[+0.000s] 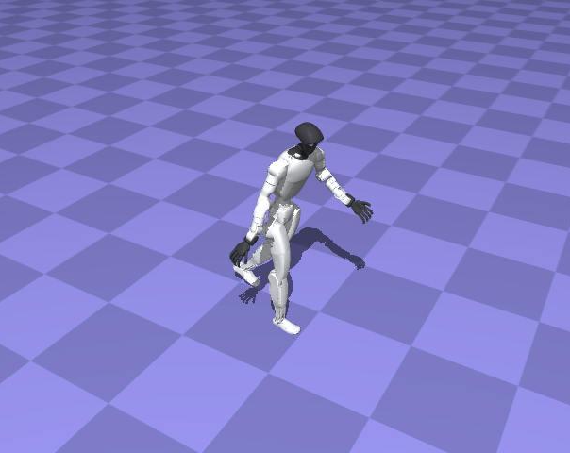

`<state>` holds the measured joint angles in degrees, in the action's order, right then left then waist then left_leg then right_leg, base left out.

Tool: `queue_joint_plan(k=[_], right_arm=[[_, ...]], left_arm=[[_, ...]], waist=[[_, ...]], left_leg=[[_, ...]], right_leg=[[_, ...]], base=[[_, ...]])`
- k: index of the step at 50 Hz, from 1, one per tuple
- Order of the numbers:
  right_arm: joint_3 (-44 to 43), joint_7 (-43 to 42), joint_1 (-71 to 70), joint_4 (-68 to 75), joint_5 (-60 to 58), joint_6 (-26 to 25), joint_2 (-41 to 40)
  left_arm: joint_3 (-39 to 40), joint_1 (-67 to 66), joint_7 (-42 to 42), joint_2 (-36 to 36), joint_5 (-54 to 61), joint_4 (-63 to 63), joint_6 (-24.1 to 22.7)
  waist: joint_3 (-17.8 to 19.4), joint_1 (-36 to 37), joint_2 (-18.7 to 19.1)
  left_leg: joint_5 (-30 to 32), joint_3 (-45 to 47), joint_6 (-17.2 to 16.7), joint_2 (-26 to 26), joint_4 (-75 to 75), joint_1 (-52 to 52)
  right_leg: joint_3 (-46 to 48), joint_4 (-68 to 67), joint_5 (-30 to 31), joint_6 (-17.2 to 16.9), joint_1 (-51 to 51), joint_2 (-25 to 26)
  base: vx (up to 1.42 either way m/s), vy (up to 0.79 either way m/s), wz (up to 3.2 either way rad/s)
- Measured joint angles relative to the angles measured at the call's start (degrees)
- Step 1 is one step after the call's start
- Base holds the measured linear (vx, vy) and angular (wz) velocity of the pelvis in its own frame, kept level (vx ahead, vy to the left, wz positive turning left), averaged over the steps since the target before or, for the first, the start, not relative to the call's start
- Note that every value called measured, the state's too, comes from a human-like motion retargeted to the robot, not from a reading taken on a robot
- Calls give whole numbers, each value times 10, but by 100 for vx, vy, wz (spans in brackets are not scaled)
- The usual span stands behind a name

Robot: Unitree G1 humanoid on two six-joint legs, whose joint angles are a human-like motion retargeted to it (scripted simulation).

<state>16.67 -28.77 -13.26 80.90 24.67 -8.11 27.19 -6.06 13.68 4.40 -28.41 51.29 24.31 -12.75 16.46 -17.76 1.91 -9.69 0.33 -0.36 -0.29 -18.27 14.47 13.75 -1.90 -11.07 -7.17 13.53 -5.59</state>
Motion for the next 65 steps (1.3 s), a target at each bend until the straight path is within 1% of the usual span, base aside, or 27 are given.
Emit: queue_joint_plan(k=[3,5,8,11,14,18,20,23,25,28,30,32,35,38,40,42,45,48,50,51,52,53,55,57,60,62,65], right_arm=[[29,90,-41,-37,-33,-20,13],[44,137,-84,-73,-68,-8,18],[43,119,-147,-129,-108,37,-2],[56,79,-161,-206,-86,74,-44],[81,112,-147,-316,-61,100,-73],[89,225,-127,-444,-50,141,-75],[83,274,-117,-469,1,133,-78],[59,326,-100,-459,117,81,-83],[40,306,-75,-444,164,78,-77],[41,158,-11,-395,135,132,-70],[57,50,24,-330,68,127,-76],[81,32,64,-254,-4,77,-86],[100,193,121,-154,-127,18,-87],[90,417,171,-116,-223,23,-45],[70,497,194,-98,-233,19,-16],[57,542,202,-71,-251,4,2],[84,670,199,-53,-347,-16,13],[132,811,142,-85,-407,-29,28],[151,774,78,-110,-392,-32,33],[157,675,43,-122,-364,-29,28],[163,538,12,-136,-330,-16,19],[169,326,-10,-153,-283,14,3],[159,7,-40,-208,-223,87,-33],[130,-31,-55,-296,-187,120,-66],[103,134,-80,-429,-166,116,-97],[119,222,-116,-483,-191,133,-87],[166,196,-163,-509,-244,169,-59]], left_arm=[[6,-55,-30,30,21,13,39],[1,-112,-10,42,-73,35,60],[-26,-201,28,63,-307,108,110],[-61,-279,0,86,-494,227,156],[-50,-349,-34,103,-579,359,172],[91,-414,-7,106,-488,496,187],[193,-421,37,93,-378,537,199],[277,-393,158,63,-208,562,181],[266,-349,261,51,-134,565,136],[200,-247,342,49,-128,562,105],[163,-152,298,54,-136,550,133],[127,-82,160,67,-184,499,178],[30,-25,13,73,-359,352,160],[-47,1,105,40,-556,155,111],[-57,31,185,24,-581,38,82],[-57,66,201,29,-509,-52,29],[-70,105,84,43,-352,-117,-2],[-53,70,-55,35,-254,-105,49],[-36,4,-53,37,-236,-66,70],[-32,-34,-15,45,-248,-28,76],[-31,-72,27,54,-264,17,82],[-36,-108,76,64,-287,74,88],[-44,-174,125,87,-352,210,122],[-34,-234,109,111,-438,358,173],[38,-320,80,126,-520,529,215],[115,-386,82,111,-492,553,201],[228,-472,29,77,-373,538,165]], waist=[[40,38,3],[55,69,22],[37,114,34],[-7,178,15],[-51,252,-28],[-75,336,-80],[-59,375,-89],[1,412,-83],[52,419,-68],[83,407,-56],[65,386,-83],[40,339,-85],[-18,230,-66],[-56,94,-25],[-65,15,-9],[-65,-33,-10],[-58,-36,-26],[-45,12,-27],[-39,44,-8],[-41,55,3],[-44,68,12],[-51,81,16],[-71,117,7],[-100,168,-22],[-135,248,-78],[-140,294,-99],[-121,351,-87]], left_leg=[[12,58,30,7,-179,-8],[-34,120,51,44,-339,-62],[-143,175,95,91,-503,-181],[-208,209,132,102,-510,-286],[-211,251,127,94,-383,-359],[-164,307,68,79,-81,-372],[-144,317,28,72,56,-344],[-99,301,3,71,74,-296],[-142,273,11,73,-26,-267],[-248,233,25,63,-149,-241],[-276,212,52,26,-172,-258],[-268,181,48,6,-132,-235],[-228,119,43,0,-58,-203],[-157,47,38,12,0,-171],[-108,4,30,8,26,-146],[-63,-30,21,-3,41,-107],[-14,-54,31,-18,7,-51],[12,-27,40,-23,-204,-93],[9,1,35,-7,-366,-160],[-7,15,40,4,-433,-202],[-22,29,47,15,-490,-242],[-36,43,57,26,-529,-279],[-65,73,81,39,-556,-338],[-97,111,100,41,-510,-378],[-122,174,93,41,-339,-398],[-121,205,68,43,-168,-376],[-105,232,12,66,65,-313]], right_leg=[[-36,-102,-38,49,-20,12],[-70,-210,-115,76,-2,31],[-98,-284,-174,73,15,38],[-127,-223,-157,60,-27,26],[-158,-124,-78,39,-79,-3],[-184,-26,49,13,-154,-38],[-187,-4,92,3,-209,-45],[-164,-28,106,7,-308,-54],[-139,-104,98,12,-358,-59],[-107,-354,63,6,-309,-71],[-105,-536,2,14,-189,-97],[-102,-589,-61,62,-118,-83],[-74,-562,-109,95,-19,-42],[-52,-376,-91,79,23,4],[-41,-202,-62,53,23,12],[10,-67,-45,15,14,0],[69,-5,-9,-14,-1,-7],[11,-92,-35,50,-9,13],[-33,-185,-101,89,9,36],[-48,-220,-124,95,18,44],[-62,-246,-143,99,22,50],[-72,-253,-153,98,16,51],[-96,-233,-154,88,-14,43],[-127,-196,-123,68,-46,21],[-172,-141,-42,23,-85,-19],[-190,-104,16,-6,-124,-37],[-192,-44,86,-20,-226,-37]], base=[[110,-13,-149],[103,0,-176],[102,10,-122],[104,15,-78],[103,24,-75],[104,37,-60],[108,45,-44],[109,47,23],[107,49,99],[102,45,127],[94,34,146],[92,27,173],[97,14,194],[105,-2,201],[112,-16,183],[117,-25,123],[116,-30,-6],[108,-24,-159],[104,-8,-207],[106,2,-187],[108,7,-158],[111,9,-139],[113,11,-129],[114,15,-151],[113,27,-165],[113,41,-141],[113,52,-72]])
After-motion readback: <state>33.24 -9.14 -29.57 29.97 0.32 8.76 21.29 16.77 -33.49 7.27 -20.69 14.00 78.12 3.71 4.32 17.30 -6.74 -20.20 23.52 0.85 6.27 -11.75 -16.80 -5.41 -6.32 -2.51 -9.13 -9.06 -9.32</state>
